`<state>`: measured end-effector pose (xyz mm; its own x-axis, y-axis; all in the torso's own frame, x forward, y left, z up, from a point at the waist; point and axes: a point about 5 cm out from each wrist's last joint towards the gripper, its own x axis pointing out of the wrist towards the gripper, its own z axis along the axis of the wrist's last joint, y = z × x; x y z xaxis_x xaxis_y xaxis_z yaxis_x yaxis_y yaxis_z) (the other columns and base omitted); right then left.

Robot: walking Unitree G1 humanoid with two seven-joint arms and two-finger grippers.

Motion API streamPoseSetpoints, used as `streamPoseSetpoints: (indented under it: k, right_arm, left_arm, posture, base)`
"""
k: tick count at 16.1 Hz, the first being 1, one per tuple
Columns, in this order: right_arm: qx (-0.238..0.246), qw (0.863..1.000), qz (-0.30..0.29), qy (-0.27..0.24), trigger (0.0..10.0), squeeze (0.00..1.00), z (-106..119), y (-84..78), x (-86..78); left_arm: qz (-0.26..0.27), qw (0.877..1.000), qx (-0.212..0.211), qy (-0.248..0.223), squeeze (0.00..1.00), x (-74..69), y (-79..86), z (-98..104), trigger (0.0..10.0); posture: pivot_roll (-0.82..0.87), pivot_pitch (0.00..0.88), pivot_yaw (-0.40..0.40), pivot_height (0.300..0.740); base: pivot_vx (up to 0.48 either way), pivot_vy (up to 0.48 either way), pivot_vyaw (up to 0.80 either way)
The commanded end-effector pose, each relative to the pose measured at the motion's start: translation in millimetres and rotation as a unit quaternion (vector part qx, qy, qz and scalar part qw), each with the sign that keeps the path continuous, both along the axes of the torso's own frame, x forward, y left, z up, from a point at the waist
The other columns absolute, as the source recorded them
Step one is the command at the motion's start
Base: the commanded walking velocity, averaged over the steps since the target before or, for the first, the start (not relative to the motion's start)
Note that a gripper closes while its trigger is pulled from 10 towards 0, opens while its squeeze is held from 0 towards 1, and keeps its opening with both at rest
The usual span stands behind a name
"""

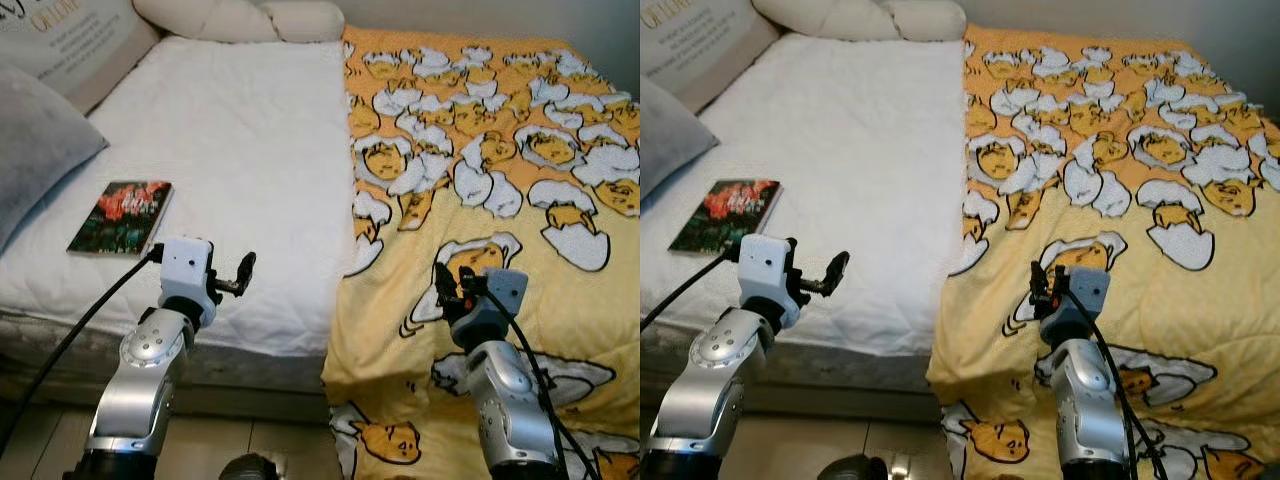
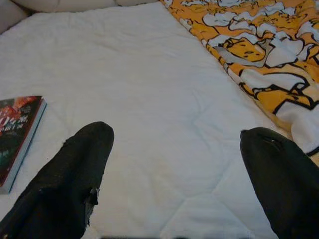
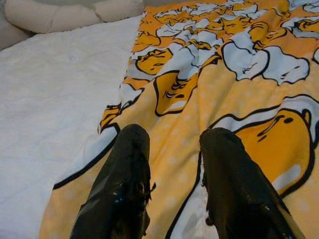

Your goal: Clean up the room

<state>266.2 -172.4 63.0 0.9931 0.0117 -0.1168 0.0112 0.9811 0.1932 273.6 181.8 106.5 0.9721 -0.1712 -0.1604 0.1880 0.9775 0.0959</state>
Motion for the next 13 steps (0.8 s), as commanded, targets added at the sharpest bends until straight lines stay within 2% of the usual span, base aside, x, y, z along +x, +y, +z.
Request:
streamPoseSetpoints:
  k: [1, 13]
  right_arm:
    - [-0.003, 1.000, 0.002, 0.001, 10.0, 0.00, 1.1, 0.3, 0.4]
    - [-0.003, 1.000, 0.000, 0.021, 10.0, 0.00, -5.7, 0.8, -2.8]
  left_arm:
    - [-0.004, 1.000, 0.000, -0.004, 0.00, 1.3, -0.9, 1.5, 10.0]
    - [-0.013, 1.000, 0.005, -0.001, 0.00, -1.4, -2.2, -1.4, 10.0]
  posture:
    - [0.03, 0.000, -0.001, 0.740]
    - [0.03, 0.000, -0.009, 0.740]
  base:
    - [0.000, 0.000, 0.00]
    - [0.000, 0.000, 0.00]
